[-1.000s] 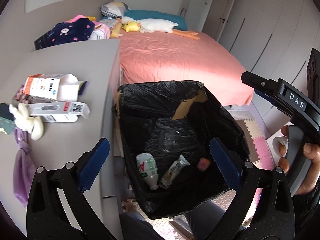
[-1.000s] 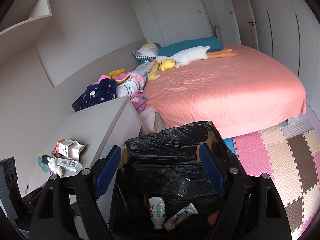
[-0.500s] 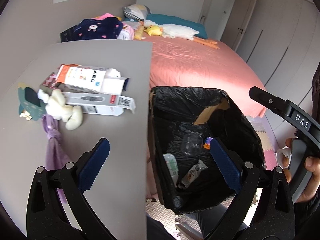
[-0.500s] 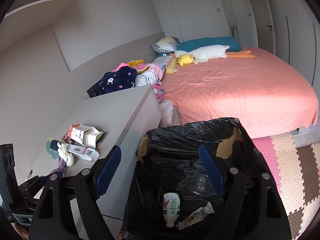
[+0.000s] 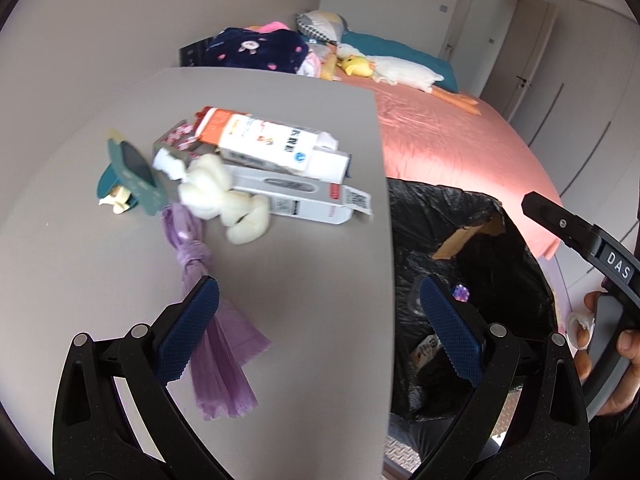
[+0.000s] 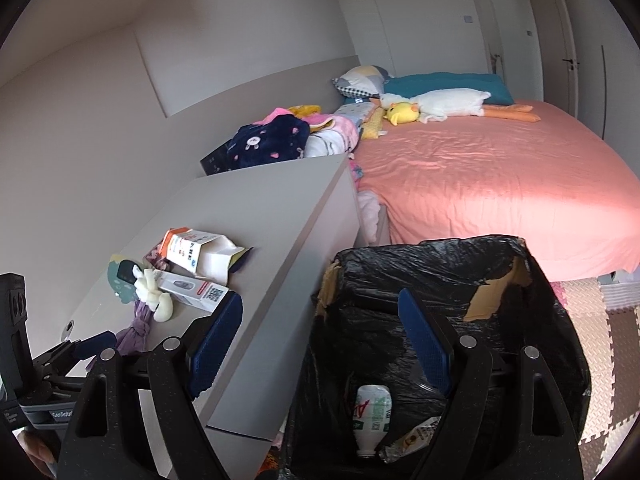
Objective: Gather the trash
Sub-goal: 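Return the left gripper to the desk and grasp the purple bag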
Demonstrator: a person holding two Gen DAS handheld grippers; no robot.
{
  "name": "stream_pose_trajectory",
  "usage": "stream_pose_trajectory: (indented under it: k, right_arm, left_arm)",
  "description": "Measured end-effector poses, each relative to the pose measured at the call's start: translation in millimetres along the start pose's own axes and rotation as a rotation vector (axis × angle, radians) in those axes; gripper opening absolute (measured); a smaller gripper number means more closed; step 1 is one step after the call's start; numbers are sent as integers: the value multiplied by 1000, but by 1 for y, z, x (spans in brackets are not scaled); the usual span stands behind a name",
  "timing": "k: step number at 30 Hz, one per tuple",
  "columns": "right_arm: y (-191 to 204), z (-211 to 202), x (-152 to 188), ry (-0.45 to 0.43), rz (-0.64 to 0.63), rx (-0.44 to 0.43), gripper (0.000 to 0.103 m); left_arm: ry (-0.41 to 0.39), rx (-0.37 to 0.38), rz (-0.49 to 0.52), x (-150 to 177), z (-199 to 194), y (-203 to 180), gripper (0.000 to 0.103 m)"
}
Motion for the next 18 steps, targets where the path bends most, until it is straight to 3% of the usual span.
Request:
stream_pose_trajectory:
  k: [11, 18]
  right_arm:
    - [35, 24, 6, 46, -66, -36, 81]
    - [51, 33, 9, 59, -88, -52, 81]
  left_arm:
    - [36, -83, -83, 0, 15, 44, 96]
    - [9, -103, -120, -2, 5, 70, 93]
Point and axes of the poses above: each gripper's, at about its wrist camera, not at the fingertips, and z roughly the way its jaws point, y to its left, x to its underside, the point moved 4 cm from there along z, roughly the way its jaws point, and after that the axes turned 2 degrees about x, right-handed, at the moved point
